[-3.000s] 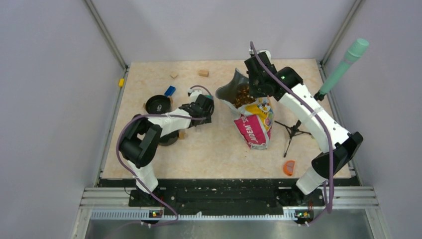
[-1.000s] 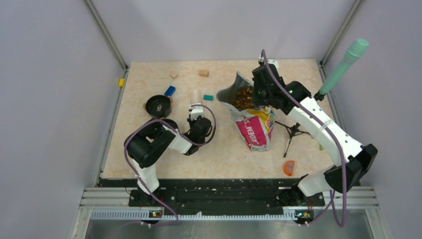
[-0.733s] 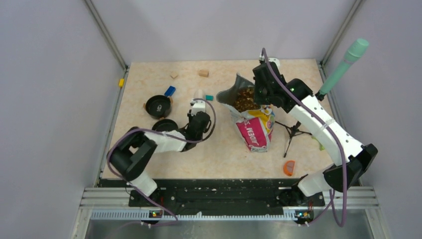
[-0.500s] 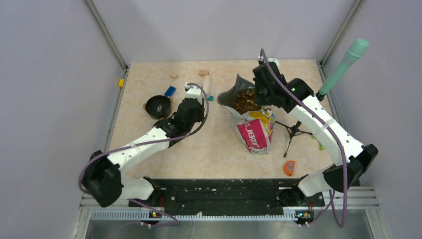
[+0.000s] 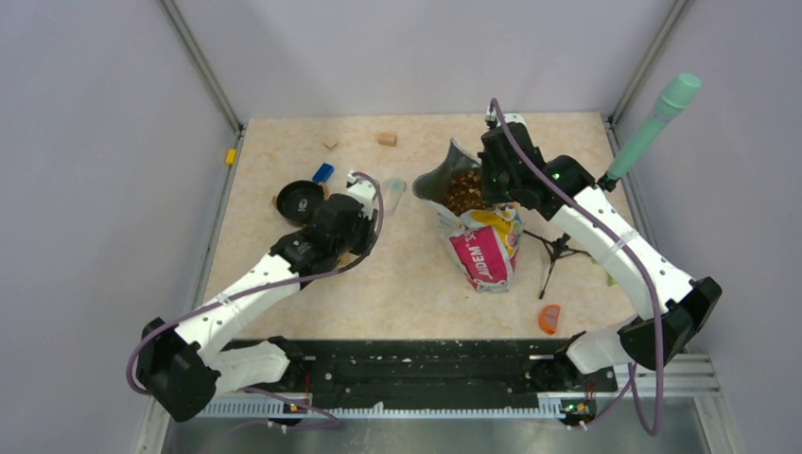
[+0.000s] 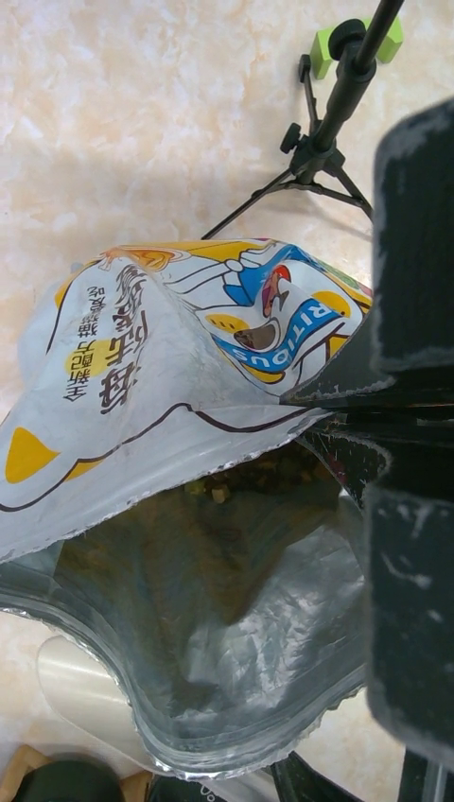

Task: Serve the pet food

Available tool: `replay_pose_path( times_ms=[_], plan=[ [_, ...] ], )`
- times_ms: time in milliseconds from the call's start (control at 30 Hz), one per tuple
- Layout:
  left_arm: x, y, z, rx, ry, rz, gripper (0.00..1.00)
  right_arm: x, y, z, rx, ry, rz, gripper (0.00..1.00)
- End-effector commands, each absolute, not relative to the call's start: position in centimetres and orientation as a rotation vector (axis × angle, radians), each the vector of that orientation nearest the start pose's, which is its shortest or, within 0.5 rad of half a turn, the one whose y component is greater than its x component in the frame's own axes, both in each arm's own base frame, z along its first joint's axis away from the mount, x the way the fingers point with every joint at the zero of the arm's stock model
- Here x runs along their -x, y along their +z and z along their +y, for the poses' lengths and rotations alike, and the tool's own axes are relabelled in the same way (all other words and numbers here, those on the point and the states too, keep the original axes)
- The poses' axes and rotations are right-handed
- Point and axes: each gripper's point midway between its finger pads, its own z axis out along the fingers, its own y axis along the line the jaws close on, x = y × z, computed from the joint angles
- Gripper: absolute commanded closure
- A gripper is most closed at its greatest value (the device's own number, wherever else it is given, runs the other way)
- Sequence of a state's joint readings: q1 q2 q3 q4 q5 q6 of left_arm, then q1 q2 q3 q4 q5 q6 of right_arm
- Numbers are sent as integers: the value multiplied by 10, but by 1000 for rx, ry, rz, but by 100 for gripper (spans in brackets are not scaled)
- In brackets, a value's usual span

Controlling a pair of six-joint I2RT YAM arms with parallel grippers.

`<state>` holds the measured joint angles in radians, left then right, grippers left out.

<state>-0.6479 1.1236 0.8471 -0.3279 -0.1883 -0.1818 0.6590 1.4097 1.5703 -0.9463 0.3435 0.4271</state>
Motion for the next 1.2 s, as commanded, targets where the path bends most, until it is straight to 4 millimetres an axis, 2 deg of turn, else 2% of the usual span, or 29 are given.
replay_pose_path(
  times_ms=[0, 133, 200, 300, 367, 400, 600, 700, 933, 1033, 1167],
  plan=[
    [-283, 203, -179, -458, -255, 2134, 100, -305, 288, 189, 129, 188, 2247, 100],
    [-286, 248, -157, -465, -146, 2077, 100, -307, 295, 185, 128, 166, 2226, 100],
    [-289, 277, -150, -451, -163, 2048, 100, -308, 297, 185, 133, 166, 2219, 100],
    [-288, 320, -155, -508, -227, 1995, 100, -309, 300, 186, 138, 168, 2213, 100],
    [-282, 342, -165, -572, -292, 1954, 100, -311, 304, 186, 134, 170, 2201, 100],
    [-278, 346, -173, -606, -343, 1948, 100, -311, 306, 187, 135, 174, 2192, 100],
    [-237, 361, -221, -802, -675, 1938, 100, -314, 314, 188, 142, 179, 2169, 100],
    [-219, 369, -238, -878, -789, 1909, 100, -314, 319, 192, 135, 217, 2145, 100],
    [-207, 346, -250, -984, -826, 2044, 100, -314, 320, 196, 147, 244, 2137, 100],
    [-207, 336, -249, -993, -787, 2105, 100, -312, 320, 197, 175, 246, 2131, 100],
    [-206, 319, -239, -1003, -719, 2205, 100, -295, 328, 221, 329, 283, 2061, 100]
  ],
)
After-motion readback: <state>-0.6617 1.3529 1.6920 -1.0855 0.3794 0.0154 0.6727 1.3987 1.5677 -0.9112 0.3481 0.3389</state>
